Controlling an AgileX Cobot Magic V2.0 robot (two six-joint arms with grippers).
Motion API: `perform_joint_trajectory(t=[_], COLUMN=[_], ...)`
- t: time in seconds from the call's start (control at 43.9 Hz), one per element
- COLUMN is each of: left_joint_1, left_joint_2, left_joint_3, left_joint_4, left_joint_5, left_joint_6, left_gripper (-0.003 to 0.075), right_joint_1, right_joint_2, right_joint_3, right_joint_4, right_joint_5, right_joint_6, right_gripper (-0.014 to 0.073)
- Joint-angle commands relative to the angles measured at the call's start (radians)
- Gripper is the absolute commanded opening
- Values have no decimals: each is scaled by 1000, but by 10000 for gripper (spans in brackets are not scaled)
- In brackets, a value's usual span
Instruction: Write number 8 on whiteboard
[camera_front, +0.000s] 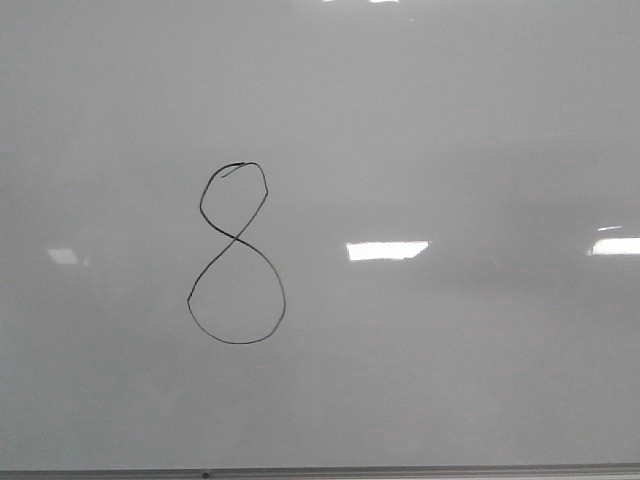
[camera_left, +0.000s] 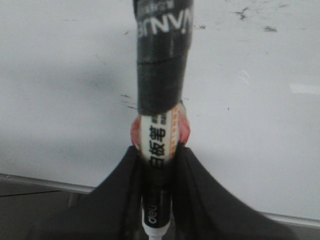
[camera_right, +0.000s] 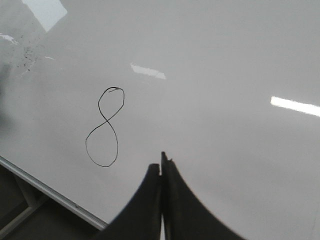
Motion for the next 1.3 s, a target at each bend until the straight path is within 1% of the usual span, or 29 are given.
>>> perform_joint_trajectory(t=[0.0,0.159,0.387,0.478,0.615,0.638,0.706,0.843,1.025,1.07,1.184,1.275], left_joint_1=[-10,-12,-12,-12,-12,-12,-12,-12,-12,-12,-12,-17], left_joint_2=[56,130,172,173,173,173,173,173,152,130,19,-105], left_joint_3=[-55,-82,-90,-90,-90,-90,-90,-90,-91,-91,-87,-65], left_joint_4=[-3,-10,-10,-10,-10,-10,-10,-10,-14,-14,-14,-14], left_joint_5=[-100,-165,-193,-193,-197,-202,-206,-206,-160,-137,-88,-86], left_joint_6=[1,1,1,1,1,1,1,1,-3,-3,-3,-3], left_gripper=[-21,-20,-9,65,239,258,300,356,498,507,498,471], right_joint_1=[-8,-8,-8,-8,-8,-8,-8,-8,-8,-8,-8,-8], right_joint_2=[2,2,2,2,2,2,2,2,2,2,2,2], right_joint_3=[-20,-13,-13,-13,-13,-13,-13,-13,-13,-13,-13,-13], right_joint_4=[35,35,35,35,35,35,35,35,35,35,35,35], right_joint_5=[-40,-42,-42,-41,-41,-41,-41,-41,-41,-42,-44,-44], right_joint_6=[2,2,2,2,2,2,2,2,2,2,2,2], right_gripper=[-69,-69,-69,-69,-69,-69,-69,-69,-69,-69,-69,-69])
